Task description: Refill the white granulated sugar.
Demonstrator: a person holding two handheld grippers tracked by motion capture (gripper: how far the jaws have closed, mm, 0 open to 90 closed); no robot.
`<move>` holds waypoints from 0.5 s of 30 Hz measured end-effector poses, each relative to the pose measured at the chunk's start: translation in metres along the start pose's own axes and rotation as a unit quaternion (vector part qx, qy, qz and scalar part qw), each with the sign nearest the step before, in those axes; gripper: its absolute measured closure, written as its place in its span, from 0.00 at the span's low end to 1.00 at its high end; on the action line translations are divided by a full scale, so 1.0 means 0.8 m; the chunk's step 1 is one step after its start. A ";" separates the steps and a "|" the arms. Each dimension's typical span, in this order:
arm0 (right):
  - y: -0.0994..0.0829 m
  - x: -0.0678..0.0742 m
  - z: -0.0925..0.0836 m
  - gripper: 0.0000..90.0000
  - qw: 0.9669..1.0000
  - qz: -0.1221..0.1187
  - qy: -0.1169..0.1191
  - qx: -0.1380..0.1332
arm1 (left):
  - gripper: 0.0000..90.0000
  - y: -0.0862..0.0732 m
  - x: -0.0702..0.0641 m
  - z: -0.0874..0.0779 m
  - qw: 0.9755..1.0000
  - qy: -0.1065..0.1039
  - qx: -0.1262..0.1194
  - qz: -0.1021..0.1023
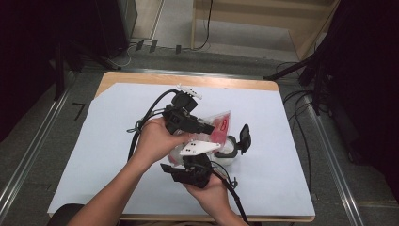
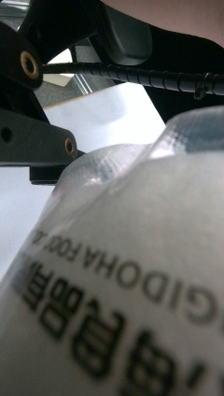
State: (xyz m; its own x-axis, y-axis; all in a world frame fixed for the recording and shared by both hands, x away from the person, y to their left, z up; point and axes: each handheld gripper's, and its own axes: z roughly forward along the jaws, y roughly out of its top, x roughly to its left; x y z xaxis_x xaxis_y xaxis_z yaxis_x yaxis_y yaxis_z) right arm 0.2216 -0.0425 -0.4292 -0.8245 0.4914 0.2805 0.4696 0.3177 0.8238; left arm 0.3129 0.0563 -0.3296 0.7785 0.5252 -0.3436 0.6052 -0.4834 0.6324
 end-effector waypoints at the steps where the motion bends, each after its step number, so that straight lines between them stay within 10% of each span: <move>1: 0.000 0.000 0.000 0.71 1.000 0.001 0.000 -0.001 | 0.78 0.000 -0.001 0.000 1.000 0.001 0.001 -0.001; 15: 0.001 -0.001 -0.002 0.71 1.000 0.013 0.006 -0.005 | 0.76 0.000 -0.002 0.000 1.000 0.003 -0.003 0.005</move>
State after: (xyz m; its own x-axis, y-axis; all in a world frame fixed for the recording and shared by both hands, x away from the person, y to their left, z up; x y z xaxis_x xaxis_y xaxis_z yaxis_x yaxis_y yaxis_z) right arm 0.2218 -0.0439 -0.4281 -0.8158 0.4897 0.3076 0.4880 0.2973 0.8207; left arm 0.3114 0.0553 -0.3288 0.7834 0.5249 -0.3327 0.5966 -0.4852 0.6393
